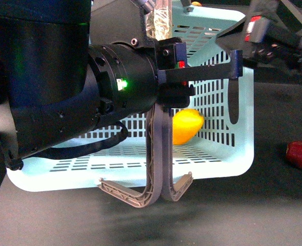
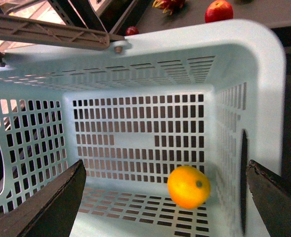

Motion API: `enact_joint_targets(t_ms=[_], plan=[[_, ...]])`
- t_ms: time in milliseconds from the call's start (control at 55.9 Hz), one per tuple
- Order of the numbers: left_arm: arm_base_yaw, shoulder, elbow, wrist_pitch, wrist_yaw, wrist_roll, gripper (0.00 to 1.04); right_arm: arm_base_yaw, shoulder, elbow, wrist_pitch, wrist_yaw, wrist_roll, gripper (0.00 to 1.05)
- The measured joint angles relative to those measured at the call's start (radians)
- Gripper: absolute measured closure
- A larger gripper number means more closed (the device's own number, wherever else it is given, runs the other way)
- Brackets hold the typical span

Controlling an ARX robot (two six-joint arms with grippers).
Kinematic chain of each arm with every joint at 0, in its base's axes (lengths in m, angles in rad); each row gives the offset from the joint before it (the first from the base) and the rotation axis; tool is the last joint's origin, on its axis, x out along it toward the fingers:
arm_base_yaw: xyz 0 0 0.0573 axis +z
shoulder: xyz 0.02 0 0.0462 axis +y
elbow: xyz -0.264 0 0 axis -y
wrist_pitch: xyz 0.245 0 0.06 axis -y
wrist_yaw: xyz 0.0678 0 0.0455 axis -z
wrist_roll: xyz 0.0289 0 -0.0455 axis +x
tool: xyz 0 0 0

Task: Pick mango with right arm and hold basket with left

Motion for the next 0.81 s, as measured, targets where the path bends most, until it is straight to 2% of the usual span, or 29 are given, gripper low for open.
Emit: enact_joint_targets(t_ms=[358,608,805], plan=[[0.001,0.0,0.0,0.0,-0.003,0.0,0.99,-0.16,-0.422,-0.231,-0.137,-0.054,-0.019,0.08],[0.0,0.0,0.0,0.0,0.003,-0.003,0.99,-0.213,-0.846,-0.406,-0.37,0.026,-0.021,0.08],[0.0,0.0,0.0,0.0,-0.001,-0.003,0.99,-0.238,-0.975,-0.445,-0.405,0.081,-0.014,0.08]])
